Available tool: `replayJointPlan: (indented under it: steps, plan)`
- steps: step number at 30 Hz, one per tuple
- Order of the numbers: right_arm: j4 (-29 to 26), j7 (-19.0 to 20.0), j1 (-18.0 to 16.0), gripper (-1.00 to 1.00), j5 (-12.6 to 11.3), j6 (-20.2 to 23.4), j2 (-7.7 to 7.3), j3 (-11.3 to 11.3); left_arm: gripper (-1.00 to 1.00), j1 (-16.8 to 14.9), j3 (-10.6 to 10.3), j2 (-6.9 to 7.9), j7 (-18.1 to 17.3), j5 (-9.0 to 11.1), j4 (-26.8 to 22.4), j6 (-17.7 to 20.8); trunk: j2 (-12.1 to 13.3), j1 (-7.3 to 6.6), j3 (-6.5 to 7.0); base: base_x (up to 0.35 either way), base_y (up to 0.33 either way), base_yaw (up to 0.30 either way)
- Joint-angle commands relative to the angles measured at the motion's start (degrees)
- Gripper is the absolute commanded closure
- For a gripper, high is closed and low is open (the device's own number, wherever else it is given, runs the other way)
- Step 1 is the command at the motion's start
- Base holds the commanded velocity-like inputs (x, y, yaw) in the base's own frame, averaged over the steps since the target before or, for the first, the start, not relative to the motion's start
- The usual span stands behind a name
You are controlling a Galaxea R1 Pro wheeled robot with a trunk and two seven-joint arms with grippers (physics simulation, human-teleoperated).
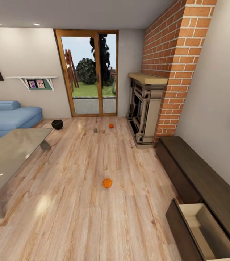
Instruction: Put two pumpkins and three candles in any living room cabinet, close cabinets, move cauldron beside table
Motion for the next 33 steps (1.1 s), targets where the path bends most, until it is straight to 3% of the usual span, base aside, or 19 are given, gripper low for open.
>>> replayJointPlan:
  steps: [1, 33]
  plan:
    - [0.1, -0.1, 0.1, -1.0, -0.5, -0.3, 0.07, 0.5, -1.0, 0.1, -0.1, 0.07, -0.2, 0.6, 0.0, 0.2, -0.1, 0.03, -0.11, 0.0, 0.0, 0.088]
    - [0.0, -0.2, 0.2, -1.0, -0.5, -0.3, 0.0, 0.5, -1.0, 1.4, -0.1, 1.03, -0.1, 0.6, 0.0, 0.4, -0.1, 0.03, -0.11, 0.0, 0.0, 0.058]
